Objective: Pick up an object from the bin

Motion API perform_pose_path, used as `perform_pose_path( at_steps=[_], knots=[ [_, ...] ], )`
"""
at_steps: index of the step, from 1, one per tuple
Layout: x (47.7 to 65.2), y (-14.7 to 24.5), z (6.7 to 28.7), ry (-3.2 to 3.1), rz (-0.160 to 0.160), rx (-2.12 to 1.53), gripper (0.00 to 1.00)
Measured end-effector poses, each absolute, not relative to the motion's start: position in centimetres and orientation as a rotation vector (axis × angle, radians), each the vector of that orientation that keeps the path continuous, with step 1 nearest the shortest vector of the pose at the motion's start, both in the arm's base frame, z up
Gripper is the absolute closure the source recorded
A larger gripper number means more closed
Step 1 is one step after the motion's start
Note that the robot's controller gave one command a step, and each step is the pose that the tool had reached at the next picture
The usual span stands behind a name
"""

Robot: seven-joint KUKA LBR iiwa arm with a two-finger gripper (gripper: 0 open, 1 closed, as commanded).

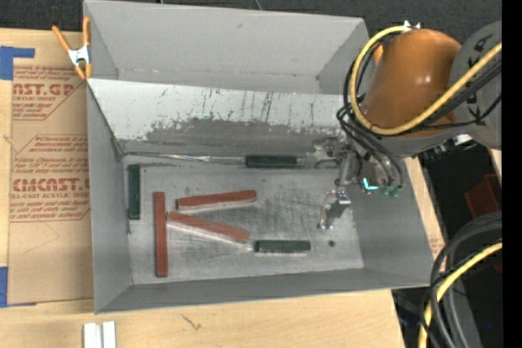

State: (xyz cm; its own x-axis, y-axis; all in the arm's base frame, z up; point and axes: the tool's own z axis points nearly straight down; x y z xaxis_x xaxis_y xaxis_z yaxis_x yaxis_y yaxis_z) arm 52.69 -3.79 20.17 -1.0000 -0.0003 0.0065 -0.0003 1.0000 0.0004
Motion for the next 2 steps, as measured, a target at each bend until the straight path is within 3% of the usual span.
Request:
perform_pose_path(
  at_steps=[2],
  knots=[
    [52.86, -3.77, 19.95, -3.152, 0.002, 0.0, 0.0]
  ],
)
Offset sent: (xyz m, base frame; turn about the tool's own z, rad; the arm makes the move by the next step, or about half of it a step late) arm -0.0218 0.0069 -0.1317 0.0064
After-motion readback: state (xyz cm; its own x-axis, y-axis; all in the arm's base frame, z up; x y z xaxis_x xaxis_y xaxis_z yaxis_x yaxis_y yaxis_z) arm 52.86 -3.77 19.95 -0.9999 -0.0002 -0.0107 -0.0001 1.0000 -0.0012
